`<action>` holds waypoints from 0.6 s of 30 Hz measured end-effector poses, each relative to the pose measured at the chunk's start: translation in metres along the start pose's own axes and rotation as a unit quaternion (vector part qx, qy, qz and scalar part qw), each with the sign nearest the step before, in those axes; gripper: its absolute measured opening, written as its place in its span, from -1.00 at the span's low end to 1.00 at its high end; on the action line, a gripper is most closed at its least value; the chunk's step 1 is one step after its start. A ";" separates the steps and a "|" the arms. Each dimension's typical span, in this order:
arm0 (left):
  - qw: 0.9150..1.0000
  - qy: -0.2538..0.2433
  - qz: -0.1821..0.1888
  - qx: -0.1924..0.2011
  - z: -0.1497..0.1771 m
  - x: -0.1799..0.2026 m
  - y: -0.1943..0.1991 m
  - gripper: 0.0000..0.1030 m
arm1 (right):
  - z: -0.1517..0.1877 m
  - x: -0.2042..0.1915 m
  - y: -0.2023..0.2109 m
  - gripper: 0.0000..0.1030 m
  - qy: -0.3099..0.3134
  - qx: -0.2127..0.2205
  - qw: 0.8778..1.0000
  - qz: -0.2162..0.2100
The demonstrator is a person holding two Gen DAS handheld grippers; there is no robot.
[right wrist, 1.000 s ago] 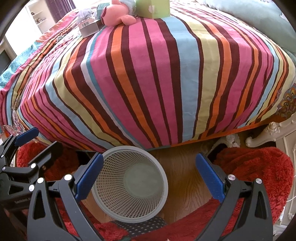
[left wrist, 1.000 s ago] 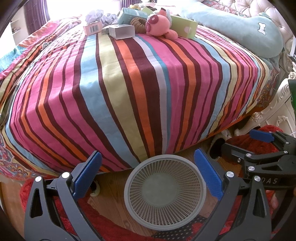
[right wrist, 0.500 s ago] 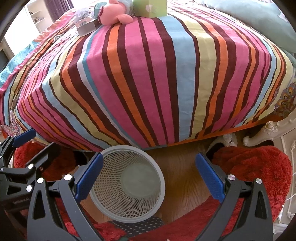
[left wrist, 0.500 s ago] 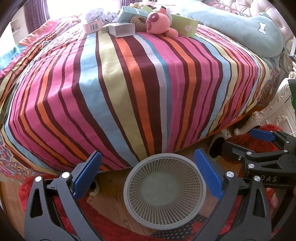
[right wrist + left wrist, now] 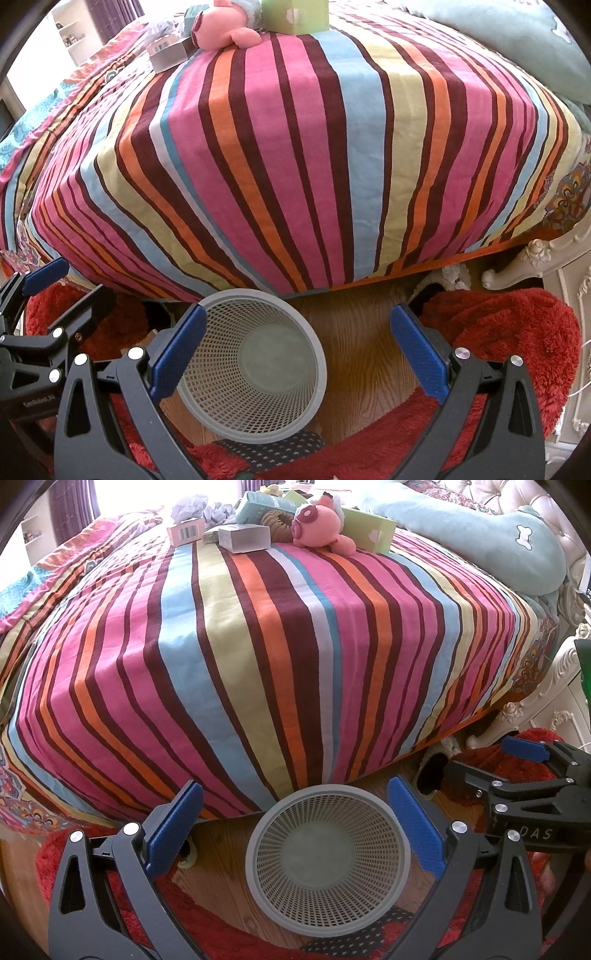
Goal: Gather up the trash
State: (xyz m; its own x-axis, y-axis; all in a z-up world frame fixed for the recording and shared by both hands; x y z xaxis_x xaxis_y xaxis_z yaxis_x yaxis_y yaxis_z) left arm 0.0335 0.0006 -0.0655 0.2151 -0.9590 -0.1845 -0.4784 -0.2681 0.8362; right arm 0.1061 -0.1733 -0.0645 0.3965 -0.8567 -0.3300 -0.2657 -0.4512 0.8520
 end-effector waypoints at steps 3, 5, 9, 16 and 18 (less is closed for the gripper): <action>1.000 0.000 0.000 0.000 0.000 0.000 0.000 0.88 | 0.000 -0.001 -0.001 0.85 0.000 -0.001 1.000 0.000; 1.000 -0.001 0.000 0.000 0.000 0.000 0.000 0.88 | 0.000 0.000 -0.001 0.85 0.000 -0.002 1.000 0.000; 1.000 0.000 0.000 0.000 0.000 0.000 0.000 0.88 | 0.000 0.000 -0.001 0.85 0.000 -0.002 1.000 0.000; 1.000 0.003 0.001 0.000 0.000 -0.001 0.000 0.88 | 0.001 -0.001 -0.001 0.85 0.003 -0.001 1.000 -0.001; 1.000 0.023 0.009 0.009 -0.002 -0.007 0.004 0.88 | -0.004 0.000 0.006 0.85 0.006 0.017 1.000 -0.001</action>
State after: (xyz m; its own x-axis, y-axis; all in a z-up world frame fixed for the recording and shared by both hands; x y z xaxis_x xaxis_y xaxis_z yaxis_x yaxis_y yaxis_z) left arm 0.0317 0.0063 -0.0593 0.2447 -0.9585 -0.1463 -0.4968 -0.2535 0.8300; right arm 0.1083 -0.1748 -0.0580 0.4073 -0.8532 -0.3260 -0.2951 -0.4607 0.8371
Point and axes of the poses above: each gripper's, at about its wrist camera, not at the fingertips, and y roughly against the way its jaws point, x to its right, z to its underside, the point moved 7 cm from there along -y, roughly the way its jaws point, and after that the axes turned 13 degrees about -z, right-handed, at the moved point
